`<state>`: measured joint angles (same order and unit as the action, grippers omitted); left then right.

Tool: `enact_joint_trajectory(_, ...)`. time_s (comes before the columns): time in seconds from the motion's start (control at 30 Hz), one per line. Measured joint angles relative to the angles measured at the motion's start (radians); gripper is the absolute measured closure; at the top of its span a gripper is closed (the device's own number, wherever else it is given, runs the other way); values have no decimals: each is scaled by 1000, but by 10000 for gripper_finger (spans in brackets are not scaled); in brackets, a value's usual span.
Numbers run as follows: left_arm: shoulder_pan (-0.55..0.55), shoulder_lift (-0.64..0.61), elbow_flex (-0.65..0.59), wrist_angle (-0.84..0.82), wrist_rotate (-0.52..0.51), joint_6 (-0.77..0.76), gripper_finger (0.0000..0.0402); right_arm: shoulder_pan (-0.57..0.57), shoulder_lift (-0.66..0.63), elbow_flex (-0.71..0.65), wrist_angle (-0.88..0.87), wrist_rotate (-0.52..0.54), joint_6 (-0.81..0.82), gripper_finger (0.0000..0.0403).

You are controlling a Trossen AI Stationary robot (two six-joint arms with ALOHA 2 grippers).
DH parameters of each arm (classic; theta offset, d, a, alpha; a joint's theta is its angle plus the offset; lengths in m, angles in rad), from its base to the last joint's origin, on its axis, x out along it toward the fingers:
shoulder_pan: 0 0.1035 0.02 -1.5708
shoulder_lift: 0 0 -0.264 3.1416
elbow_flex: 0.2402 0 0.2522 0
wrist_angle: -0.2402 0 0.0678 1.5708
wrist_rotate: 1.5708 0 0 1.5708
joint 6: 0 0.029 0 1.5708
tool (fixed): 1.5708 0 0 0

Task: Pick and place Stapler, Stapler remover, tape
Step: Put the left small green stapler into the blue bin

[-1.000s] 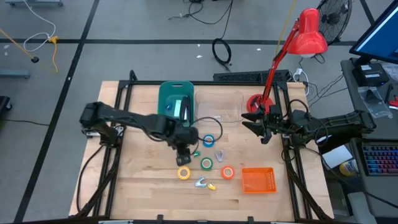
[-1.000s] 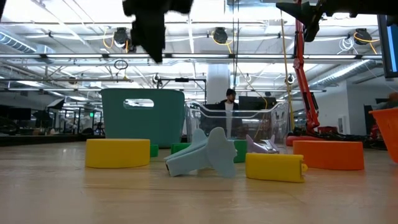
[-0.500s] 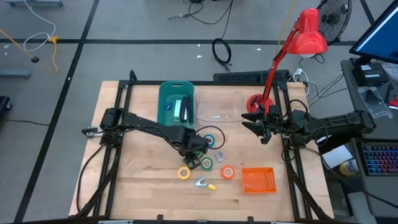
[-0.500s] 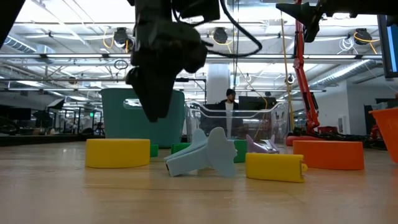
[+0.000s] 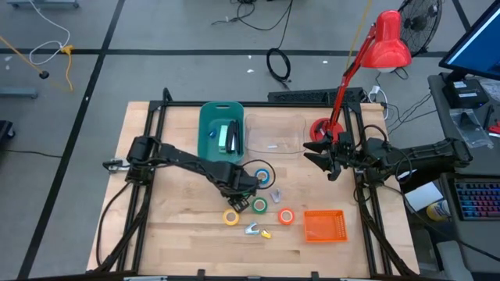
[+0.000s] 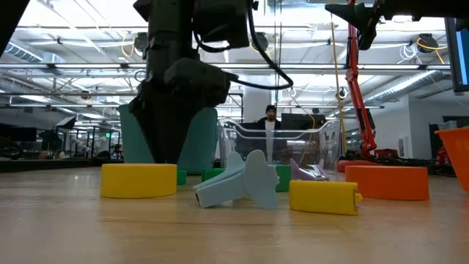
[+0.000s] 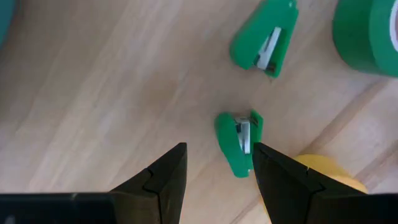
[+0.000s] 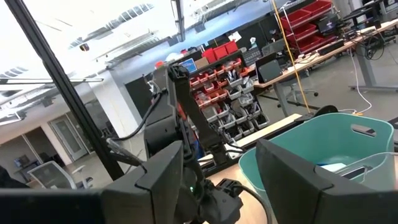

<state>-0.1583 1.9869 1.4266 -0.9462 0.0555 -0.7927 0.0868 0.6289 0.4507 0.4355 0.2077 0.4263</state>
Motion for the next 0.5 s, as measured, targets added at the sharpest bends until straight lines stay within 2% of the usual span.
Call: enact_joint_trajectory(0.5,-21,4,0,40,22,4,218,0,0,0,0,0,0,207)
